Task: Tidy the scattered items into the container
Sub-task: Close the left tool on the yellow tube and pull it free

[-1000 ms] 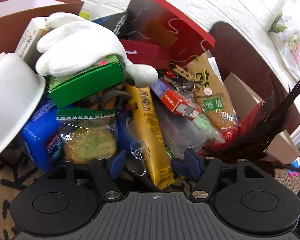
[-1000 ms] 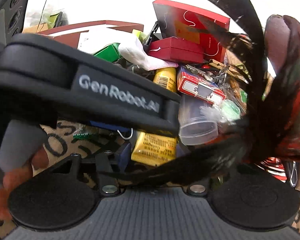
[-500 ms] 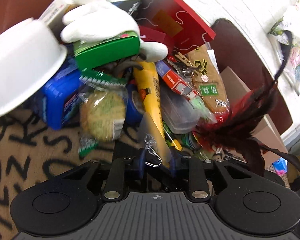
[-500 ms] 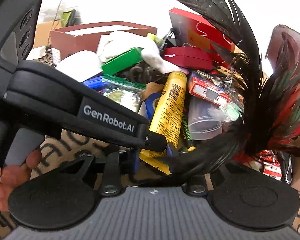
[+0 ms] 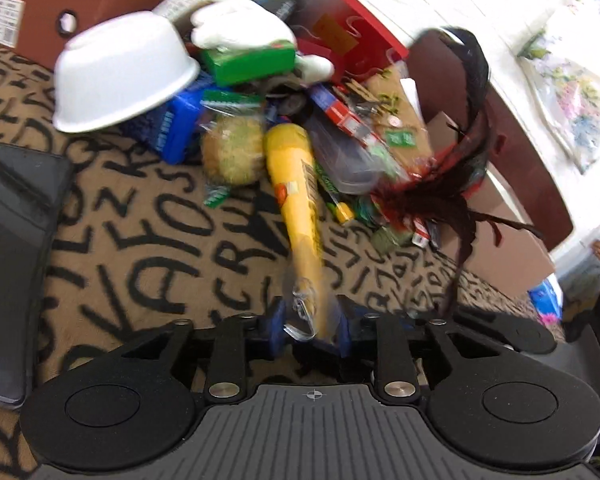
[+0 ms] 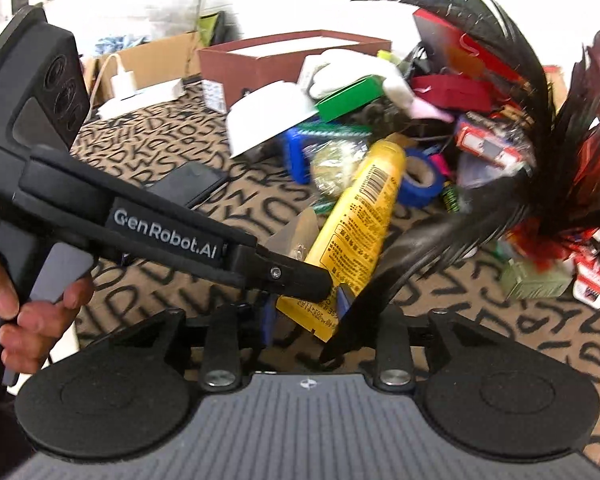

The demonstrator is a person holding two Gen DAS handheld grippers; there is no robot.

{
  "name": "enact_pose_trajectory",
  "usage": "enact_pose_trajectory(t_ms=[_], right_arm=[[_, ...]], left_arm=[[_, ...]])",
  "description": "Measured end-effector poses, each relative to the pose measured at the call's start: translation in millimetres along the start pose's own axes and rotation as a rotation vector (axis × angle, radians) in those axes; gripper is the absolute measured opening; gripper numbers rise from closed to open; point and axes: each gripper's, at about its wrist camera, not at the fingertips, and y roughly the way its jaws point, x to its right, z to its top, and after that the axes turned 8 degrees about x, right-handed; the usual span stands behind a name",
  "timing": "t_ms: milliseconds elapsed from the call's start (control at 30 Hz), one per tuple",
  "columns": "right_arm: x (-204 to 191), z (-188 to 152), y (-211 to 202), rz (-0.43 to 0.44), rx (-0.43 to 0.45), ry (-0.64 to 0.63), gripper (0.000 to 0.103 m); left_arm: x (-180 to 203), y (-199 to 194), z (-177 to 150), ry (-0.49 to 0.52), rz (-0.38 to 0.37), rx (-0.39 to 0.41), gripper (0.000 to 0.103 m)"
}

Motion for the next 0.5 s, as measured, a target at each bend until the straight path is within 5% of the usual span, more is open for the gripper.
enact_pose_trajectory(t_ms=[67,167,300,433,500], right_arm=[[-3.3,2.8,6.1,0.014,-0.005,0.022,0.047],[-7.2,4.7,2.2,0.016,0.013,0.030,0.062],[-0.8,12.5,-8.6,0.011,0.077,0.081,0.064],[11.5,15.5,-8.5,-0.064,0.081,0.123,0.064],[16.3,13.6,-3.8,-0.080,0.053,0.143,0.058]], left_arm=[[-1.3,-4.6,4.4,-0.003,0.022,0.032,0.055],[-2.3,-12.7,13.1,-0.009,0.029,0.071,0.057],[0.6,-12.5,22.5,0.028,0.013,0.084,0.065],[5.1,-0.2,26.5,0.059,-0.002,0.046,0.063],[7.6,5.4,26.9,0.062,-0.028,0.018,0.053]])
